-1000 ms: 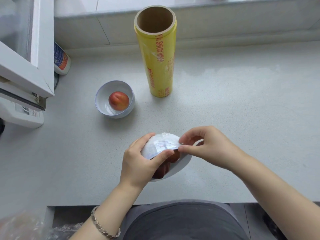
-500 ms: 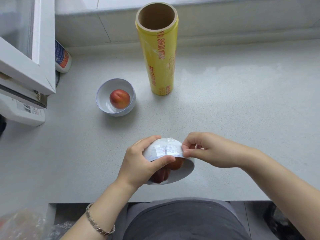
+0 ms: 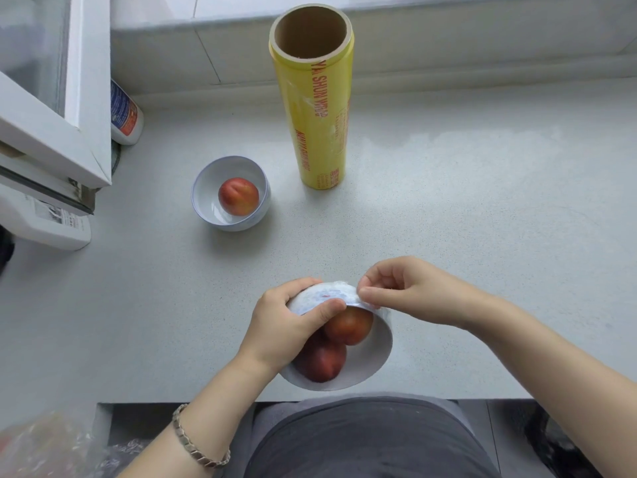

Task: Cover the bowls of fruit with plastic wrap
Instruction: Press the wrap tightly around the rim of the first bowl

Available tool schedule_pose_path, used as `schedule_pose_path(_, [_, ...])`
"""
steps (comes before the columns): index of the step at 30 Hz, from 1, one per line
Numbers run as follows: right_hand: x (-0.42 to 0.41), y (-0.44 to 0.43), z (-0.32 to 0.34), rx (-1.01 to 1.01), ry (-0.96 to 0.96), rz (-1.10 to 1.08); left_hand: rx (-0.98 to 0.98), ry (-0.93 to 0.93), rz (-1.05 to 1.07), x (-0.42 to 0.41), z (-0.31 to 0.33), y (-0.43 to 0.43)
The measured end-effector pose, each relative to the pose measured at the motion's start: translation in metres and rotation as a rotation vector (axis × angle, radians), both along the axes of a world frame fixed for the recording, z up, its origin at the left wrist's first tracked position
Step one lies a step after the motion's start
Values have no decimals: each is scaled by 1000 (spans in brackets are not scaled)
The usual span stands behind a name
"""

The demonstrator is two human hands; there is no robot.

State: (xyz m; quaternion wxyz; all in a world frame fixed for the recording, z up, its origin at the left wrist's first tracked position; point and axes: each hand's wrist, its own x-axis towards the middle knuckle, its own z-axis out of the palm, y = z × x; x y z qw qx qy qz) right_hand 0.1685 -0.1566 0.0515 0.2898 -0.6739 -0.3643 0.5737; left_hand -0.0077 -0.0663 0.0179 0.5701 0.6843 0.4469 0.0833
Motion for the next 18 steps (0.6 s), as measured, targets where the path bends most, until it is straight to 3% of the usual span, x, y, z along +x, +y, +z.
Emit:
schedule_pose_path(4, [-1,-2,-7,-35,9,-76,-20,0,-8,1,-1,0])
schedule_pose_path(18, [7,-4,-2,-27,26,89,-90,-31,-1,2,-5,3])
